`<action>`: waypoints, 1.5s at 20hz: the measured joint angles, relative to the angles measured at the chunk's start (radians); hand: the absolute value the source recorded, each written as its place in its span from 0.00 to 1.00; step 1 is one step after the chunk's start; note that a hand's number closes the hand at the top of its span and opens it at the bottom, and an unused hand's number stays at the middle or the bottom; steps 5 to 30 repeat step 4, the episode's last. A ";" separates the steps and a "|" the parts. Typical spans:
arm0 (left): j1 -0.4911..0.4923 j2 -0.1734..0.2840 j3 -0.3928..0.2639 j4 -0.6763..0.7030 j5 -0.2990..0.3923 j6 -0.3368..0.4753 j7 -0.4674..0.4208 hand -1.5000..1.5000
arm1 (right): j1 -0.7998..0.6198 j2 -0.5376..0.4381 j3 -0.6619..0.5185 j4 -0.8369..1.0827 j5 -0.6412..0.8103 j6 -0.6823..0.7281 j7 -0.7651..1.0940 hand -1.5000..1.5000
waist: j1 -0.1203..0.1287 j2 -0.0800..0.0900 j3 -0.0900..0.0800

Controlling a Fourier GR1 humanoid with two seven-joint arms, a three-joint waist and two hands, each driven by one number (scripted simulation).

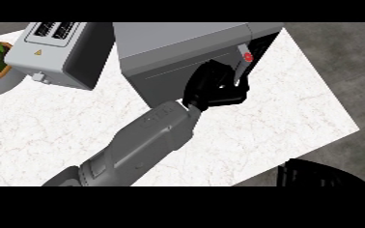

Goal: Pick up the milk, place it into the microwave and close the microwave

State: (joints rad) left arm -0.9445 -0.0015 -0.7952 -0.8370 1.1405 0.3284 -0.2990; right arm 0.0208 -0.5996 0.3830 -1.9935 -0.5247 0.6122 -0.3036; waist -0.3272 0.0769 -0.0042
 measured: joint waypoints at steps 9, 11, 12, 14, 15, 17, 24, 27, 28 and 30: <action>0.004 0.000 -0.010 0.019 0.016 -0.056 -0.020 1.00 | 0.037 0.019 0.025 -0.051 0.024 -0.036 0.010 1.00 | 0.011 -0.005 0.000; 0.004 0.000 -0.010 0.019 0.016 -0.056 -0.020 1.00 | 0.037 0.019 0.025 -0.051 0.024 -0.036 0.010 1.00 | 0.011 -0.005 0.000; 0.004 0.000 -0.010 0.019 0.016 -0.056 -0.020 1.00 | 0.037 0.019 0.025 -0.051 0.024 -0.036 0.010 1.00 | 0.011 -0.005 0.000; 0.004 0.000 -0.010 0.019 0.016 -0.056 -0.020 1.00 | 0.037 0.019 0.025 -0.051 0.024 -0.036 0.010 1.00 | 0.011 -0.005 0.000; 0.004 0.000 -0.010 0.019 0.016 -0.056 -0.020 1.00 | 0.037 0.019 0.025 -0.051 0.024 -0.036 0.010 1.00 | 0.011 -0.005 0.000; 0.004 0.000 -0.010 0.019 0.016 -0.056 -0.020 1.00 | 0.037 0.019 0.025 -0.051 0.024 -0.036 0.010 1.00 | 0.011 -0.005 0.000; 0.004 0.000 -0.010 0.019 0.016 -0.056 -0.020 1.00 | 0.037 0.019 0.025 -0.051 0.024 -0.036 0.010 1.00 | 0.011 -0.005 0.000; 0.004 0.000 -0.010 0.019 0.016 -0.056 -0.020 1.00 | 0.037 0.019 0.025 -0.051 0.024 -0.036 0.010 1.00 | 0.011 -0.005 0.000; 0.004 0.000 -0.010 0.019 0.016 -0.056 -0.020 1.00 | 0.037 0.019 0.025 -0.051 0.024 -0.036 0.010 1.00 | 0.011 -0.005 0.000; 0.004 0.000 -0.010 0.019 0.016 -0.056 -0.020 1.00 | 0.037 0.019 0.025 -0.051 0.024 -0.036 0.010 1.00 | 0.011 -0.005 0.000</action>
